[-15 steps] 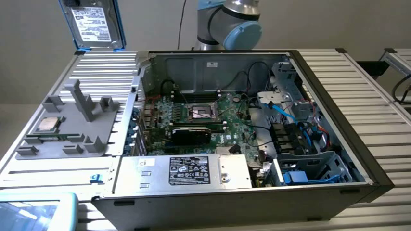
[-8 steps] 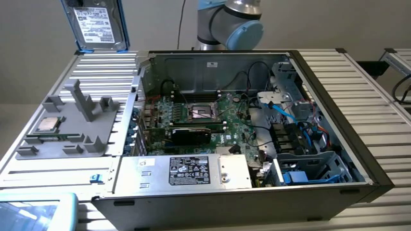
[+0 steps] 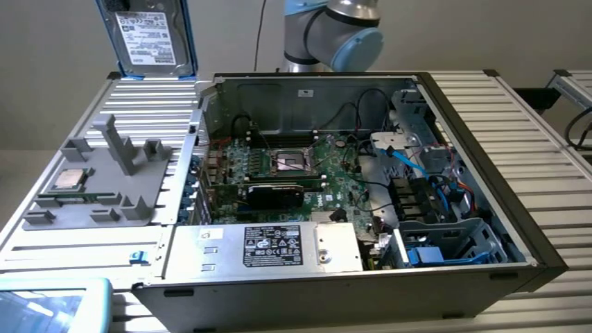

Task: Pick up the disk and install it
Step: 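Pick up the disk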

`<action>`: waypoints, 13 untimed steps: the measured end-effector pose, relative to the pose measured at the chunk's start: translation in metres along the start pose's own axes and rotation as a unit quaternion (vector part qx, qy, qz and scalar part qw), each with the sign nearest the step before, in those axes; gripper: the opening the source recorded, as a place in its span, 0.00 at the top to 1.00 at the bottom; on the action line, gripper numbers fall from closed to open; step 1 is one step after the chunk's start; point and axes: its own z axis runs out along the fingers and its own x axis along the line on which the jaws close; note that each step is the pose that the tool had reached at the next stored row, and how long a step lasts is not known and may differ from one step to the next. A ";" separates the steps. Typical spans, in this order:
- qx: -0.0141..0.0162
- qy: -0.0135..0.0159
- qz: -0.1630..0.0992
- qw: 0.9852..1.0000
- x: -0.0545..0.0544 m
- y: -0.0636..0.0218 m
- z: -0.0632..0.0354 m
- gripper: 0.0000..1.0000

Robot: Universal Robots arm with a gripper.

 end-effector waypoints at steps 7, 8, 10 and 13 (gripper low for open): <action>0.000 0.000 0.000 1.000 0.019 -0.0218 -0.0056 0.63; 0.000 0.000 0.000 1.000 0.022 -0.0249 -0.0063 0.63; 0.000 0.000 0.000 1.000 0.027 -0.0312 -0.0076 0.63; 0.000 -0.001 0.000 1.000 0.035 -0.0407 -0.0092 0.63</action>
